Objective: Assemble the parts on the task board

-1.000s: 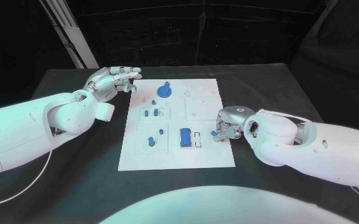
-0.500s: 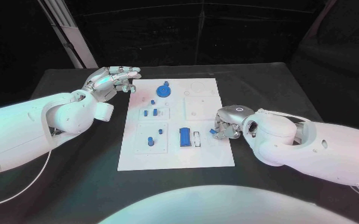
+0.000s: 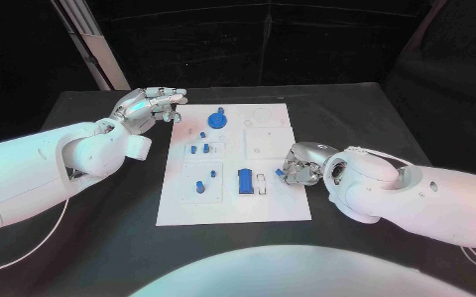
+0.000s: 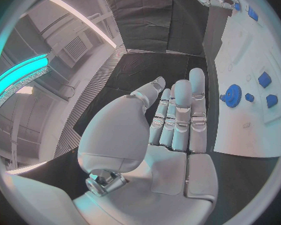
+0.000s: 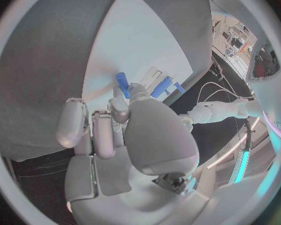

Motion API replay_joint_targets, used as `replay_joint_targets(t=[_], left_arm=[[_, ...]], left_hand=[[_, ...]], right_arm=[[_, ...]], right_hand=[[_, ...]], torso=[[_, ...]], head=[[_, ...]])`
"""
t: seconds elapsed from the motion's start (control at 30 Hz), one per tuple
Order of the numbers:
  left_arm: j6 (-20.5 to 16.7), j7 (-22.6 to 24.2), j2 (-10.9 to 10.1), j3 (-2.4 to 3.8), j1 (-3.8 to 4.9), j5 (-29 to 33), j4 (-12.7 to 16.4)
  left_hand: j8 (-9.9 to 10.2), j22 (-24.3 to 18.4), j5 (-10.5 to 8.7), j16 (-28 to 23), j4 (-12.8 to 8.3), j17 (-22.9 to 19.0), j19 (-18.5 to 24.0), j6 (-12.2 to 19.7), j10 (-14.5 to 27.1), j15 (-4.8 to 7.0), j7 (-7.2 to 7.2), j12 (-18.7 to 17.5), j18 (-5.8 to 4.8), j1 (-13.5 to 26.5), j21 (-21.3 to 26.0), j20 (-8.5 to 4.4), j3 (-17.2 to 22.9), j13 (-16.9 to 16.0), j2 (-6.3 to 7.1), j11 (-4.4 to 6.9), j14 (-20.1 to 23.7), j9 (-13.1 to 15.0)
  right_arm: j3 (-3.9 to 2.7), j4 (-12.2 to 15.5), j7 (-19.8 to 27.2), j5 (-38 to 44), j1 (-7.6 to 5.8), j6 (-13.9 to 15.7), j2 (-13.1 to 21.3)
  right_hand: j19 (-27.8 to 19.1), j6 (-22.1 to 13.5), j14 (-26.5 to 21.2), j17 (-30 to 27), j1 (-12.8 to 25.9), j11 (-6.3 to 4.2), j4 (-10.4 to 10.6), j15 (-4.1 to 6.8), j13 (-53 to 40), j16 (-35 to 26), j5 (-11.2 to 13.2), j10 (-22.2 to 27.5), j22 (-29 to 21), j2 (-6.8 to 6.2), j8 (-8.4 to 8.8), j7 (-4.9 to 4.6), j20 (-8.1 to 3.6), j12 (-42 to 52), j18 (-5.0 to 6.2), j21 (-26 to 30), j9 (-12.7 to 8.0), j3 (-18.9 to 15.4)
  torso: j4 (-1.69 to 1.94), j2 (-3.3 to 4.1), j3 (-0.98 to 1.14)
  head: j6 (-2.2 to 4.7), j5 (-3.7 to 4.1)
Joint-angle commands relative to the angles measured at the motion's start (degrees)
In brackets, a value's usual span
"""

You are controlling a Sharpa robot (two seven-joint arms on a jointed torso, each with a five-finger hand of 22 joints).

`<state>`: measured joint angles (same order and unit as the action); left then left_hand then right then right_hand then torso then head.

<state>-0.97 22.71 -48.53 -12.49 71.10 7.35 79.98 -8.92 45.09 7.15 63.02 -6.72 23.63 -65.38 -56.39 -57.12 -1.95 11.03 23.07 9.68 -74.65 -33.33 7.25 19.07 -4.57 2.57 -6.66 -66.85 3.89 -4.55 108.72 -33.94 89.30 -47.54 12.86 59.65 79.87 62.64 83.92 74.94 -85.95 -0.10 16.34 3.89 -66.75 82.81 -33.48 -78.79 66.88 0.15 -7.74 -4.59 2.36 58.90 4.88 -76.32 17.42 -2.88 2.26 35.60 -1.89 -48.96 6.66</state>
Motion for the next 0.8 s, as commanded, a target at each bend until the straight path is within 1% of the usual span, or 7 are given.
replay_joint_targets(t=[0.03,0.13,0.27,0.37,0.47,0.57,0.8], left_arm=[[0.8,0.0,0.1,0.04,0.06,-0.1,0.0],[0.8,0.0,0.2,0.04,0.06,-0.1,0.0],[0.8,0.0,0.2,0.04,0.03,-0.1,-0.1],[0.8,0.0,0.3,0.04,0.00,-0.1,-0.1],[0.9,-0.1,0.4,0.04,-0.02,-0.1,-0.1],[0.9,-0.1,0.4,0.04,-0.04,-0.1,-0.1],[0.9,-0.1,0.4,0.04,-0.04,-0.1,0.0]], left_hand=[[-0.3,-0.1,-0.06,-0.3,-0.1,-0.1,0.2,0.4,0.3,0.12,-0.04,0.2,0.75,-0.2,0.2,0.27,-0.3,0.1,-0.46,-0.05,0.4,0.0],[-0.3,-0.1,-0.06,-0.3,-0.1,-0.1,0.2,0.4,0.3,0.12,-0.04,0.2,0.75,-0.2,0.2,0.27,-0.3,0.1,-0.46,-0.05,0.4,0.0],[-0.3,-0.1,-0.06,-0.3,-0.1,-0.1,0.2,0.4,0.3,0.12,-0.04,0.2,0.75,-0.2,0.2,0.27,-0.3,0.1,-0.46,-0.05,0.4,0.0],[-0.3,-0.1,-0.06,-0.3,0.0,-0.1,0.2,0.5,0.4,0.10,-0.02,0.2,0.75,-0.2,0.2,0.27,-0.3,0.1,-0.50,-0.07,0.5,0.0],[-0.3,-0.1,-0.06,-0.3,0.0,-0.1,0.2,0.5,0.4,0.10,-0.02,0.2,0.75,-0.2,0.2,0.27,-0.3,0.1,-0.50,-0.07,0.5,0.0],[-0.3,-0.1,-0.06,-0.3,0.0,-0.1,0.2,0.5,0.4,0.10,-0.02,0.2,0.75,-0.2,0.2,0.27,-0.3,0.1,-0.50,-0.07,0.5,0.0],[-0.3,-0.1,-0.06,-0.3,0.0,-0.1,0.2,0.5,0.4,0.10,-0.02,0.2,0.75,-0.2,0.2,0.27,-0.3,0.1,-0.50,-0.07,0.5,0.0]], right_arm=[[0.00,0.4,-0.3,-8.5,-0.05,5.4,0.0],[0.00,0.7,-0.3,-10.3,-0.05,6.2,0.0],[0.00,1.1,-0.2,-13.1,-0.05,6.7,-0.3],[0.00,1.1,-0.2,-15.0,-0.05,6.4,-0.7],[0.00,1.1,-0.1,-16.5,-0.05,6.1,-1.2],[0.00,1.1,-0.1,-17.7,-0.05,6.3,-1.9],[0.00,0.8,0.3,-19.6,-0.05,6.1,-2.7]], right_hand=[[0.3,0.7,4.0,5.3,1.3,0.00,0.2,0.12,-0.3,-0.2,1.5,0.0,0.1,-0.75,0.32,-0.07,-0.18,0.4,-0.07,0.0,0.0,0.5],[0.3,0.9,4.0,5.4,1.7,-0.05,0.2,0.15,-0.5,-0.1,1.9,-0.1,0.2,-0.94,0.32,-0.01,-0.20,0.6,-0.07,-0.1,0.0,0.7],[0.4,1.3,4.1,5.6,2.4,-0.13,0.2,0.21,-0.7,0.0,2.5,-0.3,0.4,-1.28,0.31,0.11,-0.24,0.9,-0.11,-0.2,0.1,1.0],[0.5,1.7,4.1,5.7,2.9,-0.21,0.2,0.27,-0.8,0.1,2.8,-0.5,0.5,-1.47,0.24,0.23,-0.29,1.0,-0.13,-0.3,0.1,1.1],[0.5,2.0,4.1,5.7,3.5,-0.27,0.2,0.31,-0.9,0.1,2.9,-0.6,0.6,-1.72,0.19,0.31,-0.33,1.1,-0.14,-0.3,0.2,1.1],[0.6,2.5,4.1,5.8,4.6,-0.37,0.2,0.39,-1.1,0.2,3.6,-0.8,0.8,-2.01,0.12,0.44,-0.39,1.4,-0.17,-0.4,0.2,0.8],[0.9,3.1,4.2,6.1,7.1,-0.52,0.3,0.52,-1.5,0.4,4.4,-1.3,1.2,-1.74,0.06,0.65,-0.51,1.9,-0.26,-0.7,0.4,0.3]], torso=[[0.04,-0.04,-0.05],[0.09,-0.05,-0.08],[0.03,-0.03,-0.02],[0.02,-0.02,-0.09],[0.06,-0.03,-0.16],[-0.01,0.06,-0.08],[0.05,0.00,-0.13]], head=[[-0.05,-0.07],[-0.06,-0.06],[-0.02,-0.36],[0.28,-0.37],[0.28,-0.34],[0.20,-0.52],[0.03,-0.60]])
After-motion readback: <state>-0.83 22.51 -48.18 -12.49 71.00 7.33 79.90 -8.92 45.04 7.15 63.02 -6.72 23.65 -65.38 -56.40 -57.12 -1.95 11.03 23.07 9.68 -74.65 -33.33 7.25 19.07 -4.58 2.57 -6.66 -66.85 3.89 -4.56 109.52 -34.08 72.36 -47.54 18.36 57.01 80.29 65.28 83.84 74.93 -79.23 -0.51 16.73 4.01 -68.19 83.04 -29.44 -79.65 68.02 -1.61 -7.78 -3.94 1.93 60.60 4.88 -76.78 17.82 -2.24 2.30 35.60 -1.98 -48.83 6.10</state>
